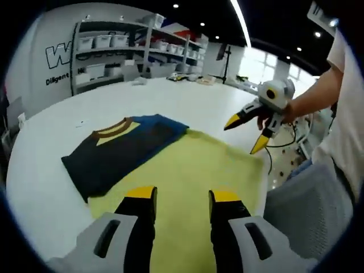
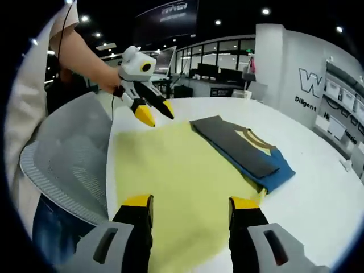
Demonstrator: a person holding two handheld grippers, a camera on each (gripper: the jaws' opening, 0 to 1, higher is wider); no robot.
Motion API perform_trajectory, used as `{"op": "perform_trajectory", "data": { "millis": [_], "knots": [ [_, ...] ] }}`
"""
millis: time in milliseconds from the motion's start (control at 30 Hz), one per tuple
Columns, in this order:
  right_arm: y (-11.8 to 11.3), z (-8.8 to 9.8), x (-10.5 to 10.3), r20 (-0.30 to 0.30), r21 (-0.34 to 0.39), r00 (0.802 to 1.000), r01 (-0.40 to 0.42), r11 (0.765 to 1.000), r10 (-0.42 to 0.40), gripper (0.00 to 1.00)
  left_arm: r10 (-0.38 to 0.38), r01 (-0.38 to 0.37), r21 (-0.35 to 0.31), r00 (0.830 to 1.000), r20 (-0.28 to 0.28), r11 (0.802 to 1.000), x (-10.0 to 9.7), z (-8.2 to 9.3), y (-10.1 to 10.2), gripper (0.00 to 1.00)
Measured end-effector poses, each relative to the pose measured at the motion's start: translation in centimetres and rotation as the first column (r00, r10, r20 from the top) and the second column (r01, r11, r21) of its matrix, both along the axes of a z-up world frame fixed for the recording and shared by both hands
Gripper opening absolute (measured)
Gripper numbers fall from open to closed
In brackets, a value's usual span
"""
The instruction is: Fold the garment on the visible template until the final outline fits inside the template.
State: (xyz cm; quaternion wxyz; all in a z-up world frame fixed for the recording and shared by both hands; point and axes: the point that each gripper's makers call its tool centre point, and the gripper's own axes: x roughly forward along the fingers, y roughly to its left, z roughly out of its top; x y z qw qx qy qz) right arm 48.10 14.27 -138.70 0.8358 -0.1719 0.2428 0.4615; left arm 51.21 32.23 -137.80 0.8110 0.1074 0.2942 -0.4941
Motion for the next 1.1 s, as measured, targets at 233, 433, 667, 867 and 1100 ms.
{"op": "perform_trajectory", "data": {
  "millis": [233, 433, 667, 867, 1100],
  "knots": [
    [-0.5, -1.2, -2.3, -0.017, -0.038, 0.999, -0.035, 0.999, 0.035, 0.49, -0.062, 0.062, 0.092, 0.998, -0.01, 0.994, -3.7, -1.9, 3.7, 0.33],
    [-1.1, -2.5, -4.2, -0.032, -0.081, 0.998, -0.063, 0.995, 0.061, 0.47, -0.139, 0.141, 0.162, 0.99, -0.024, 0.977, -6.2, -3.3, 5.4, 0.32],
    [-2.4, -4.0, -5.7, -0.055, -0.123, 0.997, -0.061, 0.991, 0.054, 0.44, -0.221, 0.219, 0.253, 0.975, -0.022, 0.942, -8.0, -4.7, 7.4, 0.29],
    [-3.2, -5.0, -6.6, -0.079, -0.134, 0.997, -0.036, 0.99, 0.026, 0.4, -0.238, 0.234, 0.288, 0.971, -0.022, 0.929, -8.4, -5.5, 8.7, 0.28],
    [-3.6, -5.8, -6.9, -0.087, -0.155, 0.996, -0.039, 0.987, 0.026, 0.35, -0.218, 0.216, 0.319, 0.975, -0.029, 0.923, -8.0, -6.5, 10.2, 0.19]
  ]
}}
